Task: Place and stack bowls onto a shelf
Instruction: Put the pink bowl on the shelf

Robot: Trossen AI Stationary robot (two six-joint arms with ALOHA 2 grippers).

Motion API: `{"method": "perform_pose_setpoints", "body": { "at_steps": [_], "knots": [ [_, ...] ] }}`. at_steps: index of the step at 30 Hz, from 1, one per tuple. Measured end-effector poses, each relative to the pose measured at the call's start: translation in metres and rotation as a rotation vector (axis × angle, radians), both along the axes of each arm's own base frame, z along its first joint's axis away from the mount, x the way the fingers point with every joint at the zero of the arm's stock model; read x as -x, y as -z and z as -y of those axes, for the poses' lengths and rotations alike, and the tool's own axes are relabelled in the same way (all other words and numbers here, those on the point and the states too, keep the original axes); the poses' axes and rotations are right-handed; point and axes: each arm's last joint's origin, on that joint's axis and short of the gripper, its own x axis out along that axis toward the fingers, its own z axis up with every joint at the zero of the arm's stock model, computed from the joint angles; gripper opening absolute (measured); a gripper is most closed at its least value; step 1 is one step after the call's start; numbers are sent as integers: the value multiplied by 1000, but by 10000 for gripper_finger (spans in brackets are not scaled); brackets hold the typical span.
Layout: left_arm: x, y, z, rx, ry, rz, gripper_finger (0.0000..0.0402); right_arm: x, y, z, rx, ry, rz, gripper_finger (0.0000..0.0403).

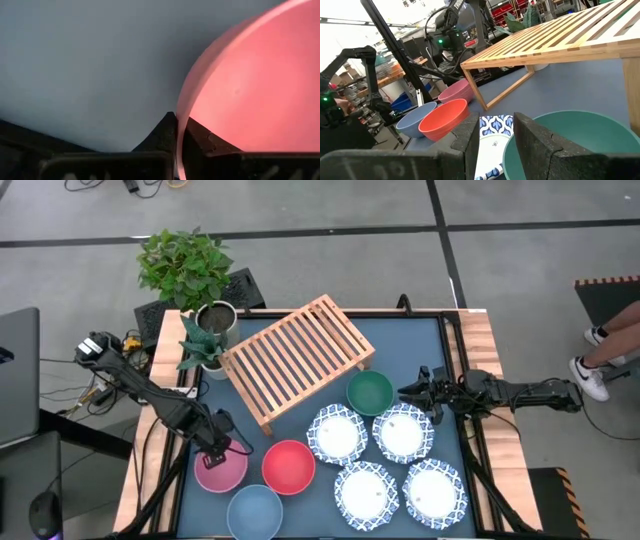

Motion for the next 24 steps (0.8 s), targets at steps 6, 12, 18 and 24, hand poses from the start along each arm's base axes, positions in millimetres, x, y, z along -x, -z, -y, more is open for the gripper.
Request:
{"method": "perform_pose_setpoints", "body": {
  "at_steps": [6,12,18,24],
  "knots": [
    [-2,-28,1,-9,-28,-14,0,0,0,0,0,0,0,144],
    [-7,-65,3,21,-134,45,0,0,0,0,0,0,0,144],
    [-16,-117,-4,33,-410,208,0,0,0,0,0,0,0,144],
    [-16,-173,-27,17,-738,413,0,0,0,0,0,-1,0,144]
  ]
}}
